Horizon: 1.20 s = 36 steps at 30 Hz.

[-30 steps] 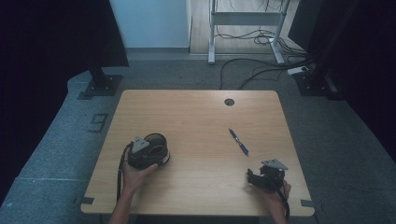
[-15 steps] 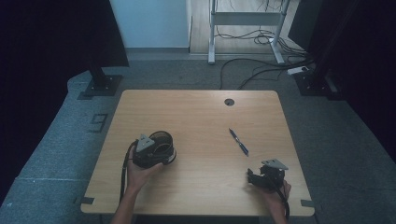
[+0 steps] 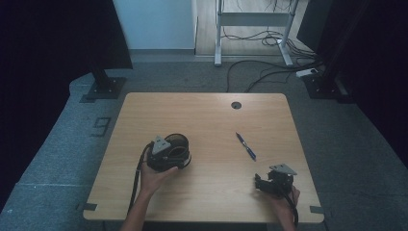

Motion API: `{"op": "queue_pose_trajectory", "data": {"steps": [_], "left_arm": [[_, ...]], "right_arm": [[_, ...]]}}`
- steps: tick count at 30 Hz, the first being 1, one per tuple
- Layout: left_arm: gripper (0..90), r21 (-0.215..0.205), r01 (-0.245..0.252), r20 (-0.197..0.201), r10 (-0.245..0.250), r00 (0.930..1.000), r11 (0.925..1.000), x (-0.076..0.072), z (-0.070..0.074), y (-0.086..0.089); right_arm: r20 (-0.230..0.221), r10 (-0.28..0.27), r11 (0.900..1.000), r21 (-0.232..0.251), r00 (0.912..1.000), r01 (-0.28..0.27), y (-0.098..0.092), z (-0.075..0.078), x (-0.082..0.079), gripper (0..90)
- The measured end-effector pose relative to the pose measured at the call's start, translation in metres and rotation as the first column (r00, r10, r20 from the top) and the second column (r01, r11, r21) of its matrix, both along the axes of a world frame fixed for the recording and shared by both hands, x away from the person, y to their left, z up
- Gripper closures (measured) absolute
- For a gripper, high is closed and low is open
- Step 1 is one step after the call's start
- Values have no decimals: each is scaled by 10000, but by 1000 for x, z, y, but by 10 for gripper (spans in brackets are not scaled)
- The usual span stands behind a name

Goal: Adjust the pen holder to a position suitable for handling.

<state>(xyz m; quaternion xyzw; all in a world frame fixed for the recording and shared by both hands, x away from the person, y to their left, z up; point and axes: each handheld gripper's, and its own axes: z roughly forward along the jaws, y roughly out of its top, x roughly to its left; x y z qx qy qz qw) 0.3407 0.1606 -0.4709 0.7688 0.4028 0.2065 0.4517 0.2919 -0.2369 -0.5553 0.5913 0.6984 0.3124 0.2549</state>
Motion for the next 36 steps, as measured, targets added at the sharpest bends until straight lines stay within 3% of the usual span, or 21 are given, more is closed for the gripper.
{"op": "queue_pose_trajectory", "data": {"steps": [36], "left_arm": [[104,45,768,-287,-767,9966,9970,11,-7,-60]], "right_arm": [[0,-3,10000,2,10000,3,0,0,0,122]]}}
